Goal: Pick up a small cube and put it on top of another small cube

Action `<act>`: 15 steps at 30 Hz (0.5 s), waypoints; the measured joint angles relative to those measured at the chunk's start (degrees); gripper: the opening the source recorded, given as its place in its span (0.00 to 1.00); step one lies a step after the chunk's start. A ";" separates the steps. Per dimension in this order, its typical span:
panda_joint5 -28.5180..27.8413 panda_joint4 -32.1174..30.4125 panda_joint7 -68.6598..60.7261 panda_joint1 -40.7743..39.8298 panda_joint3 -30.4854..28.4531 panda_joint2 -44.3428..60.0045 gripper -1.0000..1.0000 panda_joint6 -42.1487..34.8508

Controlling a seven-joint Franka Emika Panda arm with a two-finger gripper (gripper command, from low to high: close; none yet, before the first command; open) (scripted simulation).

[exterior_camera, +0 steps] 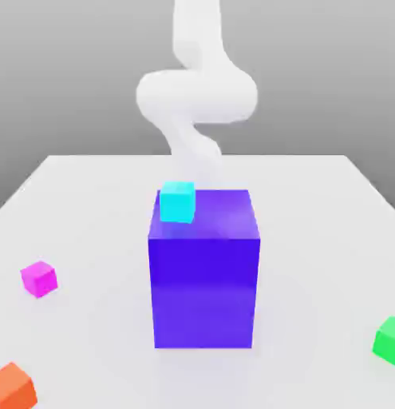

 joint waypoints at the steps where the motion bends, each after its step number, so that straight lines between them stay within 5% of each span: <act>1: -0.57 -1.23 -0.42 -1.11 -1.32 2.33 0.50 1.45; 15: -1.44 -16.78 -10.31 -14.42 -21.04 31.17 0.50 19.56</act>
